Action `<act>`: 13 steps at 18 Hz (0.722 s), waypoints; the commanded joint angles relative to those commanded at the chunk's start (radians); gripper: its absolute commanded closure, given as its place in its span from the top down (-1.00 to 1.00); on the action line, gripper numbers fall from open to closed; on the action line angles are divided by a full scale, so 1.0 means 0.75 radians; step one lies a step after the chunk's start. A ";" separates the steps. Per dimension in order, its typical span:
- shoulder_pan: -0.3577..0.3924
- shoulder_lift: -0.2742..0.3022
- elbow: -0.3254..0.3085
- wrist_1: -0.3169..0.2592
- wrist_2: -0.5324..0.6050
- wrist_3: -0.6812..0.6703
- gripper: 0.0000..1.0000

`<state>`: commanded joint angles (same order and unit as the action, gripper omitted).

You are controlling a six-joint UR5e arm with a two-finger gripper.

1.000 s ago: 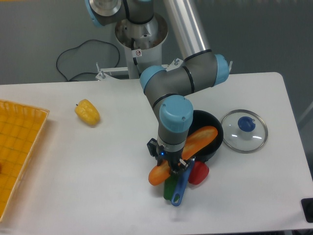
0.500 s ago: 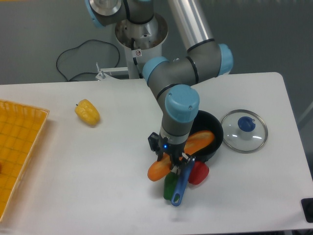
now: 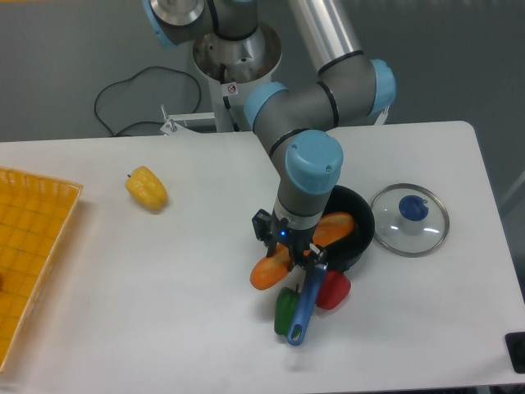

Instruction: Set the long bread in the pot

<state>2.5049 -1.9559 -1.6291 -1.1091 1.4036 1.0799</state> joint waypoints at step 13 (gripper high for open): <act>0.035 0.018 -0.035 -0.004 -0.002 0.100 0.10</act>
<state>2.5311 -1.9420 -1.6552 -1.1121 1.4021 1.1550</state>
